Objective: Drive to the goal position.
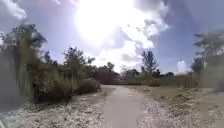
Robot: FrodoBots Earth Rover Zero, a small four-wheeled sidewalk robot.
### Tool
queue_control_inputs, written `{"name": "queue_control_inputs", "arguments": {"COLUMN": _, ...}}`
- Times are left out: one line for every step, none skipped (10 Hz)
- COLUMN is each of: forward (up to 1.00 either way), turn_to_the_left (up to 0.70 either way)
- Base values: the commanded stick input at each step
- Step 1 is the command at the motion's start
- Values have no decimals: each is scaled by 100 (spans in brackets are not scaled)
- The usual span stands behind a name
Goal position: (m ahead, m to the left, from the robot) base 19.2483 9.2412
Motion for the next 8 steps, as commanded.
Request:
{"name": "queue_control_inputs", "arguments": {"forward": 70, "turn_to_the_left": 0}}
{"name": "queue_control_inputs", "arguments": {"forward": 70, "turn_to_the_left": 0}}
{"name": "queue_control_inputs", "arguments": {"forward": 70, "turn_to_the_left": 0}}
{"name": "queue_control_inputs", "arguments": {"forward": 70, "turn_to_the_left": 0}}
{"name": "queue_control_inputs", "arguments": {"forward": 70, "turn_to_the_left": 0}}
{"name": "queue_control_inputs", "arguments": {"forward": 70, "turn_to_the_left": 0}}
{"name": "queue_control_inputs", "arguments": {"forward": 70, "turn_to_the_left": 0}}
{"name": "queue_control_inputs", "arguments": {"forward": 70, "turn_to_the_left": 32}}
